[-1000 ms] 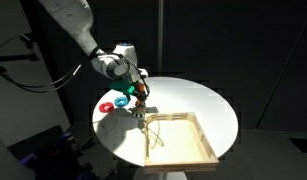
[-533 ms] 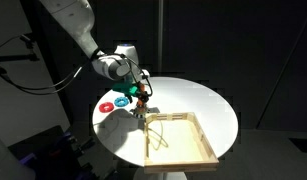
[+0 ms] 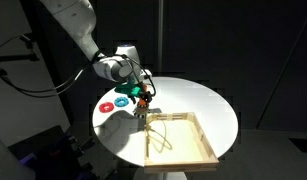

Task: Move the black and white item to the wooden tray

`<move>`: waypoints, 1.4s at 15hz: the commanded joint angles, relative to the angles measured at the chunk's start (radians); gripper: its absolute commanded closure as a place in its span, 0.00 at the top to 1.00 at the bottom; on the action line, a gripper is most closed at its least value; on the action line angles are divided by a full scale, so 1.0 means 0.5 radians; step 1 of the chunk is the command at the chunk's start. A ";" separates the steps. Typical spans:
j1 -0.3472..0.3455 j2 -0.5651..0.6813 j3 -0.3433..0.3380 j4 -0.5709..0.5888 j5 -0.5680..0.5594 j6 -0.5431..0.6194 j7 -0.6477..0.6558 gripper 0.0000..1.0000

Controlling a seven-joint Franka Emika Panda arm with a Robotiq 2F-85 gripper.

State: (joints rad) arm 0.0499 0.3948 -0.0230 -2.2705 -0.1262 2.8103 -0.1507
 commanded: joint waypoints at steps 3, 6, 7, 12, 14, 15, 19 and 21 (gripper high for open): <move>0.001 0.053 -0.007 0.025 -0.042 0.091 0.050 1.00; -0.008 0.067 0.003 0.022 -0.031 0.134 0.037 1.00; -0.020 0.071 0.018 0.021 -0.015 0.145 0.026 1.00; -0.067 0.084 0.071 0.010 0.042 0.196 0.003 1.00; -0.091 0.082 0.094 0.003 0.071 0.202 -0.001 1.00; -0.109 0.080 0.113 -0.001 0.096 0.203 -0.007 1.00; -0.156 0.083 0.151 -0.016 0.156 0.215 -0.009 1.00; -0.163 0.084 0.151 -0.021 0.167 0.224 -0.004 0.75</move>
State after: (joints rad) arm -0.0079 0.4148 0.0353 -2.2750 -0.0616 2.8983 -0.1500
